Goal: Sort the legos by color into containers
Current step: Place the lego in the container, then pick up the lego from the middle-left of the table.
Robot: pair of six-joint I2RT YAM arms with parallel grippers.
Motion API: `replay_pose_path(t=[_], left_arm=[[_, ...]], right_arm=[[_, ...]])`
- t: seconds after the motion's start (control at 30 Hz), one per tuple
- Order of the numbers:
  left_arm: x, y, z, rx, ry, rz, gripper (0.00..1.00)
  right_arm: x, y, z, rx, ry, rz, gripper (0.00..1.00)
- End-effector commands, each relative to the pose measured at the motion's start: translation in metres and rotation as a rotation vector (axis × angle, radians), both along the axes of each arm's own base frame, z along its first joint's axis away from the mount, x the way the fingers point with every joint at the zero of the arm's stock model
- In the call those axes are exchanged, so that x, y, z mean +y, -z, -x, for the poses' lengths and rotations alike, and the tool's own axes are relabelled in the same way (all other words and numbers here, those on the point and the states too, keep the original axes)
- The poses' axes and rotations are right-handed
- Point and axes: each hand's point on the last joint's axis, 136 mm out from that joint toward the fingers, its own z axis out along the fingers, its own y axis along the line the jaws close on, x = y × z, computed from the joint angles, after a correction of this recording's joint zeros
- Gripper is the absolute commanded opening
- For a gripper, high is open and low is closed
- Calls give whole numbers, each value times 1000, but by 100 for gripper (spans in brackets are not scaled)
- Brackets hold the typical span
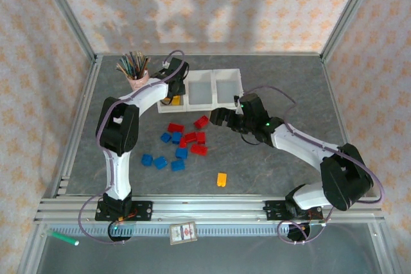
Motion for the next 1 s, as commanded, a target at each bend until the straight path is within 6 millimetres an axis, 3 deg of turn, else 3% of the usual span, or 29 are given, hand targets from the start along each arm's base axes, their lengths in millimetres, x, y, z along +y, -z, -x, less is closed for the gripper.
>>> replay_pose_path(t=[0.0,0.2,0.43,0.63,0.97], left_arm=[[-2,-12,-6,-17,17,1,50],[-7,-28,10,-14,27,61,52],[-30,-54,55,-44,84,162,54],[-64,-65,114,-58,146,215,55],[-123,-42,241,73,222,330,59]], right_arm=[[-1,-13,-11,-49,13,6,100],[-12,-14,-13,-52,35,21,100],[-34,2,-8,-19,52,100,100],[-52,15,7,24,71,177,100],[-74,37,50,91,67,190,100]])
